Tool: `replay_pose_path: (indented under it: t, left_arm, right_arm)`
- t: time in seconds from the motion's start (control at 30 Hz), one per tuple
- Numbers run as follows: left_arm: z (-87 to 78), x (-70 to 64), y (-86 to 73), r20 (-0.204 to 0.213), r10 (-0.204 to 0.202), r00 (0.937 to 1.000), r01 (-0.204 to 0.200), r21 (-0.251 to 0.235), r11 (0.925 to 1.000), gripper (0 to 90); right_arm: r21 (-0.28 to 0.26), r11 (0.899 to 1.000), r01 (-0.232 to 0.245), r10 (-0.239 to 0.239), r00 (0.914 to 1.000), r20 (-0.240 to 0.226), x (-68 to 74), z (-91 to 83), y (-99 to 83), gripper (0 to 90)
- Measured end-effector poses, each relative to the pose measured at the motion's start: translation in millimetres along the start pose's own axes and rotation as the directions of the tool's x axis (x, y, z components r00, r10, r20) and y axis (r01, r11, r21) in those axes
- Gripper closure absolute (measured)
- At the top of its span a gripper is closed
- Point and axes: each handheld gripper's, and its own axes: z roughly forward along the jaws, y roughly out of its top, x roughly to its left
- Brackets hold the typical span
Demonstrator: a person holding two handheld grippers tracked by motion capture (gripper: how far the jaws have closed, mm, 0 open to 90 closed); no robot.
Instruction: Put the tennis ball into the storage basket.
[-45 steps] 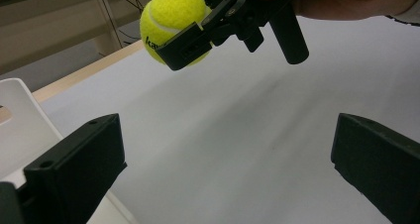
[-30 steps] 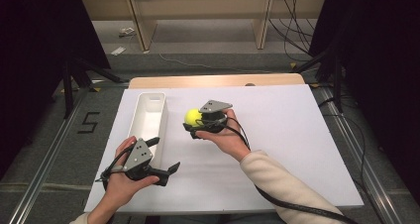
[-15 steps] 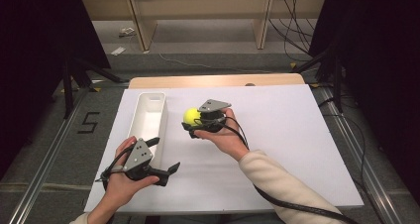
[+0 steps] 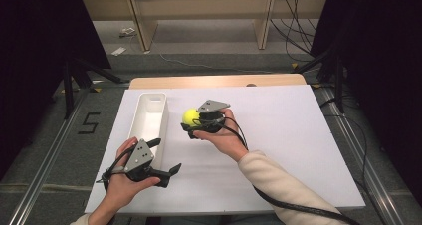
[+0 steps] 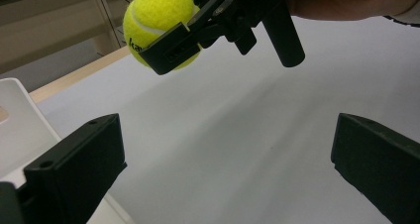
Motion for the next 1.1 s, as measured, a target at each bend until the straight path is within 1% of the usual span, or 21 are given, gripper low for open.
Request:
replay_pose_path:
  t: [0.4, 0.43, 0.47, 0.87, 0.97, 1.03, 1.1]
  left_arm:
    - [0.1, -0.3, 0.1, 0.0, -0.002, 1.0, 0.002, -0.002, 1.0, 0.0]
    - [0.1, -0.1, 0.3, -0.002, 0.003, 1.0, -0.003, -0.002, 1.0, 0.0]
    - [0.1, -0.4, 0.2, 0.0, -0.001, 1.0, 0.001, -0.002, 1.0, 0.0]
    - [-0.1, -0.2, 0.0, 0.0, 0.001, 1.0, -0.001, 0.0, 1.0, 0.0]
    - [0.0, -0.2, -0.1, 0.001, 0.001, 1.0, -0.001, -0.001, 1.0, 0.0]
    - [0.1, -0.4, -0.1, 0.001, 0.0, 1.0, 0.0, -0.001, 1.0, 0.0]
    - [0.3, -0.5, -0.2, 0.002, 0.0, 1.0, 0.0, -0.001, 1.0, 0.0]
  right_arm:
    - [0.0, 1.0, -0.004, 0.004, 1.0, -0.005, 2.0, 3.8, 2.8, 26.7]
    - [-0.001, 1.0, -0.003, 0.003, 1.0, -0.005, 1.8, 4.0, 3.1, 26.7]
    - [-0.002, 1.0, -0.002, 0.002, 1.0, -0.005, 1.8, 4.1, 3.3, 26.7]
    - [-0.013, 1.0, -0.006, 0.006, 0.9999, -0.008, 4.6, 7.6, 9.0, 26.7]
    - [-0.01, 1.0, -0.001, 0.001, 0.9999, -0.012, 5.4, 8.5, 10.1, 26.7]
    - [-0.013, 1.0, -0.007, 0.007, 0.9999, -0.012, 6.7, 9.6, 10.4, 26.6]
    - [-0.004, 1.0, -0.005, 0.005, 0.9998, -0.02, 7.3, 10.4, 10.6, 26.7]
